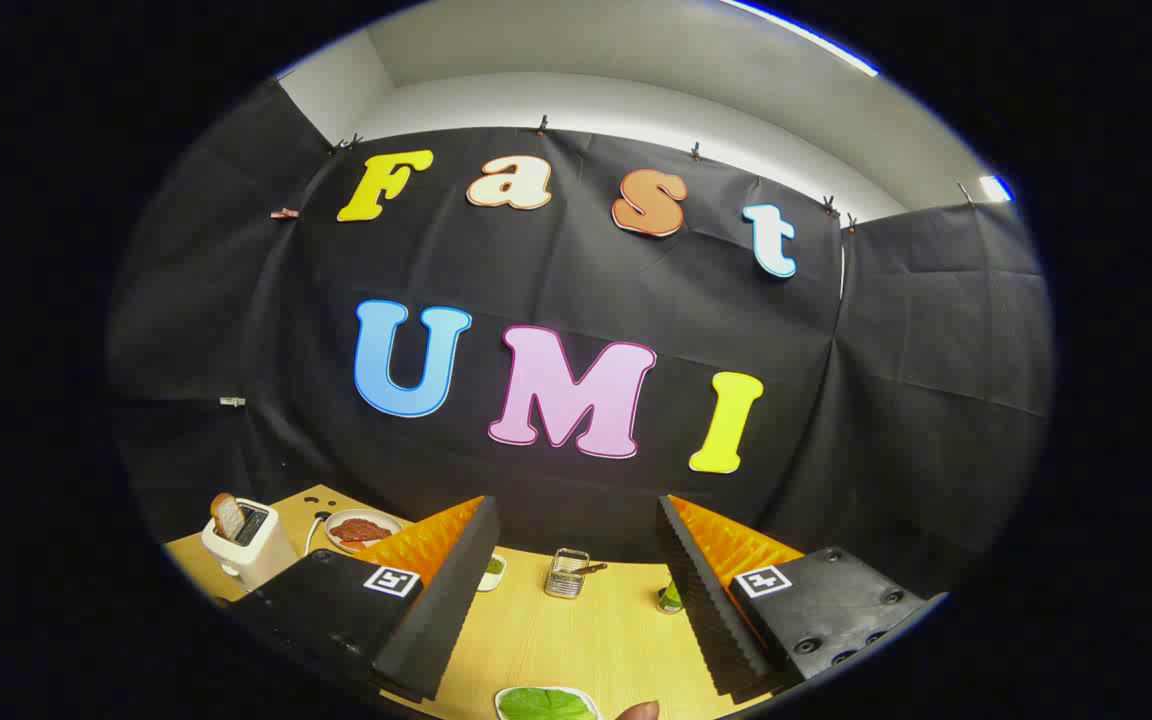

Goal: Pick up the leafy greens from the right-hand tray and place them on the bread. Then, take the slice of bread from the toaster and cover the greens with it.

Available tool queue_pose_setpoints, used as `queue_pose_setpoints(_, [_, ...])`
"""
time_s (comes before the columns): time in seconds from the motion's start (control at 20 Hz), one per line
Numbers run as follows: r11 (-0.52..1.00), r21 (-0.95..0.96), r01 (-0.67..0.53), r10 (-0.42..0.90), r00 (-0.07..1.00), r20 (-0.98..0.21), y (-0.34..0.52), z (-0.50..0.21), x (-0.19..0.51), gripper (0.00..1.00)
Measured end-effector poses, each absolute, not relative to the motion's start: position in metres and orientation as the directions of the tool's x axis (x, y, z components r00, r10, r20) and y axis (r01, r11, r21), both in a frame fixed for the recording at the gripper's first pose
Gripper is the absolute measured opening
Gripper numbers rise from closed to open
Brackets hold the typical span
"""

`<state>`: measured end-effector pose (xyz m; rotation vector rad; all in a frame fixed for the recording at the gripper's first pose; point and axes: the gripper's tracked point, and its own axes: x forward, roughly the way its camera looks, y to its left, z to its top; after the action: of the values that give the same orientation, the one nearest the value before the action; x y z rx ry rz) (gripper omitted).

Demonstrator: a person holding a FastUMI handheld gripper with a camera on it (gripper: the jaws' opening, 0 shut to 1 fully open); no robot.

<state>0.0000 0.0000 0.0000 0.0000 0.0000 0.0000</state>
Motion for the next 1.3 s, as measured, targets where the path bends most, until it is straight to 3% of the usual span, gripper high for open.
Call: queue_pose_setpoints(1.3, [1.0,0.01,-0.002,0.003,1.0,-0.019,-0.0014,-0.0072,-0.001,0.98])
